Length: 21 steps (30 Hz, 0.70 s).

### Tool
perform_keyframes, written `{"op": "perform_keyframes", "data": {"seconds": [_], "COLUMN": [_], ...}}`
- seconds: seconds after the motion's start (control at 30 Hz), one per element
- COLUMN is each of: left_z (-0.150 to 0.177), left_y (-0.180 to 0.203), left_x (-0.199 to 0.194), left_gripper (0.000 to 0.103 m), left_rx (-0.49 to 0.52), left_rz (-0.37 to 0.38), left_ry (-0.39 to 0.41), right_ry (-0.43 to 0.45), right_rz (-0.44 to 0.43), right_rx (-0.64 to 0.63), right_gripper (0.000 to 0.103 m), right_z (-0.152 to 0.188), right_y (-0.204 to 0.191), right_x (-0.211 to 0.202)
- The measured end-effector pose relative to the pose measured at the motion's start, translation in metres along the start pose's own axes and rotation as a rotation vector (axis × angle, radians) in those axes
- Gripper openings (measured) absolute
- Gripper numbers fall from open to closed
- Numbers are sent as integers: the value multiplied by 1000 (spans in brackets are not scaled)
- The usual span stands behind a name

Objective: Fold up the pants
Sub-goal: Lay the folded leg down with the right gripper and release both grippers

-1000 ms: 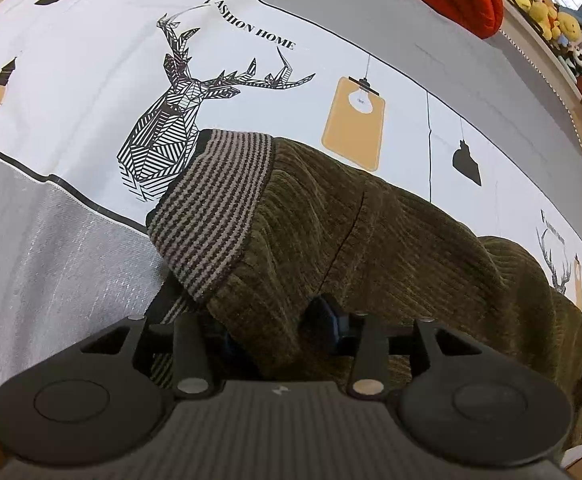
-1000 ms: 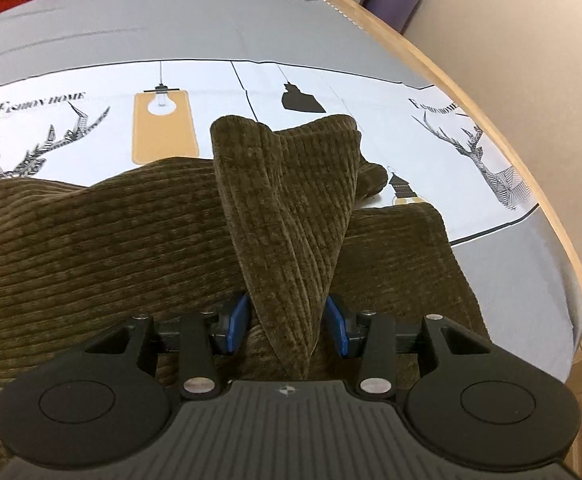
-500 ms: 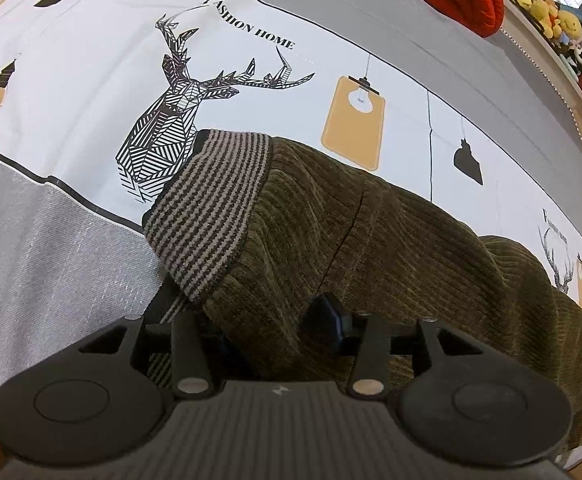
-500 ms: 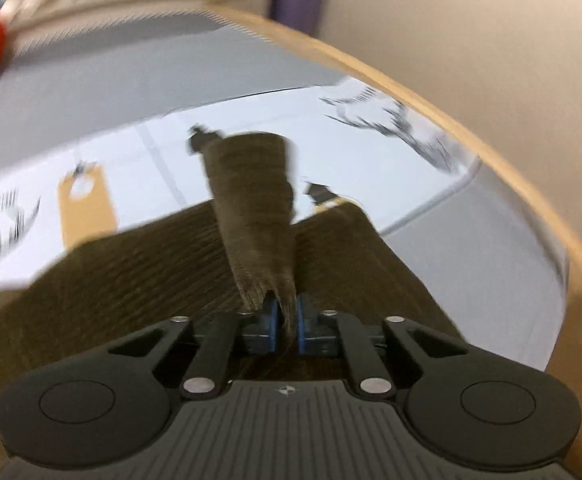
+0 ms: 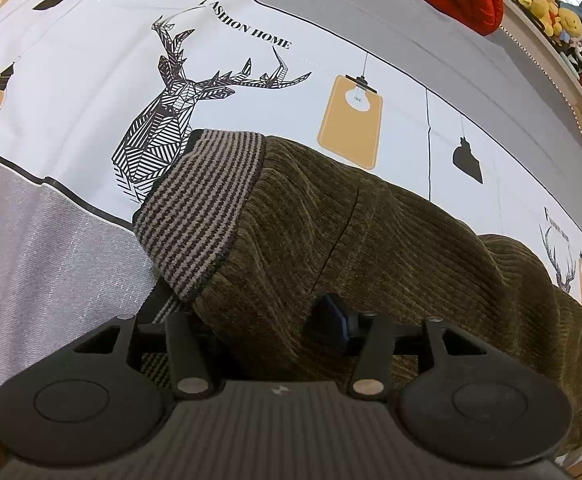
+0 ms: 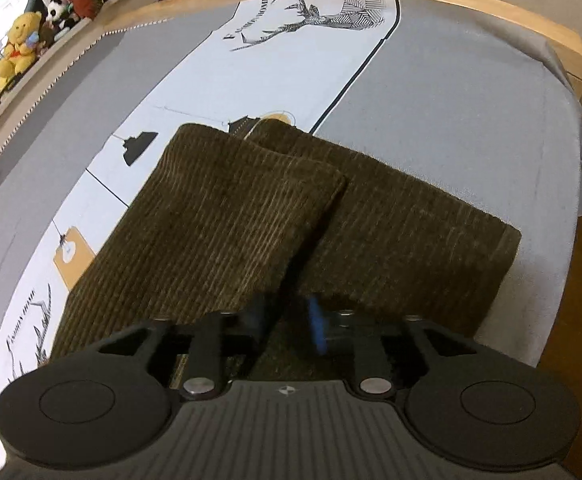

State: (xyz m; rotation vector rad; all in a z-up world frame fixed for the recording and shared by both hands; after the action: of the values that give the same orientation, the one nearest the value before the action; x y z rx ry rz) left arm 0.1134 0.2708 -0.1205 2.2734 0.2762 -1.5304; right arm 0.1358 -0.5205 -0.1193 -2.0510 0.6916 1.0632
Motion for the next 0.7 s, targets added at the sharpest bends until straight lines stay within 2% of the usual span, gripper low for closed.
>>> {"op": "perform_keyframes", "data": {"seconds": [0.17,0.4,0.53,0.6,0.7], "left_z": [0,0,-2,-2,-3], "left_y": [1,-1,-2,-1,0], "left_x": [1,1,-1,-1,-1], "left_gripper": [55,55,55,55,55], "left_rx": [2,-4,-17,-14,-14], "left_rz": [-1,9,24,23,19], "left_ry": [-1,-1,3,5,7], "right_ry": [-29,-27,-1,-7,-30], "right_rz": [-42,-61,-63,-77,-93], "right_rx": [11,-6,122,193,235], "right_gripper": [43,43,43,43,43], "right_z": [4,1,-8,-12,-15], "right_y": [-9,-17,3,15,24], "right_x": [4,5,3,5,11]}}
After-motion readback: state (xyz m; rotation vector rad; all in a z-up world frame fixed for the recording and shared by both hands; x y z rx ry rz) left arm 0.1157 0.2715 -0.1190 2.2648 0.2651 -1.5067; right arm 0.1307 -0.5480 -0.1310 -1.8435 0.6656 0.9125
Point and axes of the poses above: each gripper's, at about its wrist camera, not at the fingertips, and x roughly the way its jaws point, y to its right, z to its underside, the point moved 4 cm from there along x, roughly the way its jaws point, and after that the axes turned 5 degrees about x, right-handed, at the moved point
